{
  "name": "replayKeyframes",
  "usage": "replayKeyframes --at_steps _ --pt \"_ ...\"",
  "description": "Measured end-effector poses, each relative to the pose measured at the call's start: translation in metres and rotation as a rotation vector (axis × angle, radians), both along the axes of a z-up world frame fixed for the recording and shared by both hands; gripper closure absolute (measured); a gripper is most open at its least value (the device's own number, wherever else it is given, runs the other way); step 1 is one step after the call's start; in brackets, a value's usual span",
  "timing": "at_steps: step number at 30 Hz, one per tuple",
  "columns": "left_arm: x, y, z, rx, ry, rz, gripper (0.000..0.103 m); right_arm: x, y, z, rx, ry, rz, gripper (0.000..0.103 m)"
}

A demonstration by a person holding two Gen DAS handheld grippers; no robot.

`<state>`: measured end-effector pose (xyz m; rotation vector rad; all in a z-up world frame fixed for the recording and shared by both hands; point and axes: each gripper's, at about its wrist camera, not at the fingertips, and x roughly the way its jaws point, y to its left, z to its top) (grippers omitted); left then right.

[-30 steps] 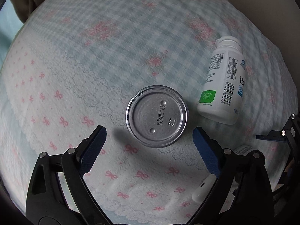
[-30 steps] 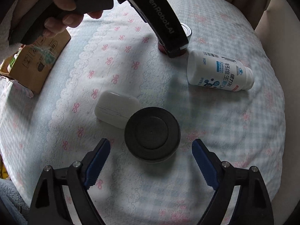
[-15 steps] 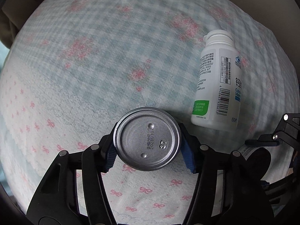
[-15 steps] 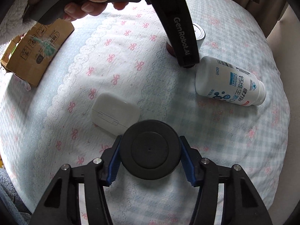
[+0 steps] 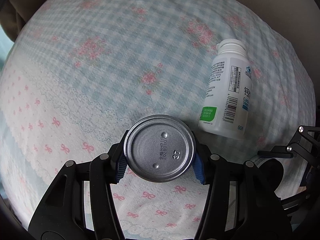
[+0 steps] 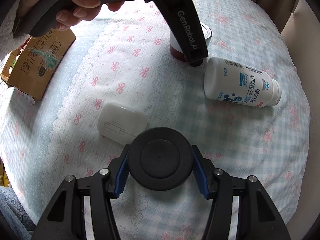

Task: Organize rigid objects
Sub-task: 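Carry the silver tin and black-lidded jar over the cardboard box with both grippers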

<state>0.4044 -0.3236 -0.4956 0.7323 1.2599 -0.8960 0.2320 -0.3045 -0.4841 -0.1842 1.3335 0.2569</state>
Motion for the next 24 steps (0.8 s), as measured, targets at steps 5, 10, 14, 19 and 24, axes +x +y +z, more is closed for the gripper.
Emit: replayKeyframes --at_steps 5,10,14,19,24 --pt "0.001 0.011 0.03 -0.031 -0.001 0.059 0.053 -0.005 -0.011 0.025 0.016 -0.013 -0.051 0.05" --pt "-0.001 0.023 0.081 -0.081 -0.025 0.131 0.053 -0.013 -0.022 0.066 0.003 -0.049 -0.098 0.05" --pt "-0.01 0.04 0.13 -0.125 -0.059 0.191 0.053 -0.023 -0.029 0.11 0.008 -0.088 -0.154 0.05" --pt "-0.043 0.082 0.195 -0.178 -0.095 0.29 0.053 -0.042 -0.021 0.169 -0.02 -0.132 -0.167 0.05" --pt "-0.066 0.121 0.246 -0.235 -0.118 0.401 0.053 -0.056 -0.003 0.223 -0.033 -0.187 -0.128 0.05"
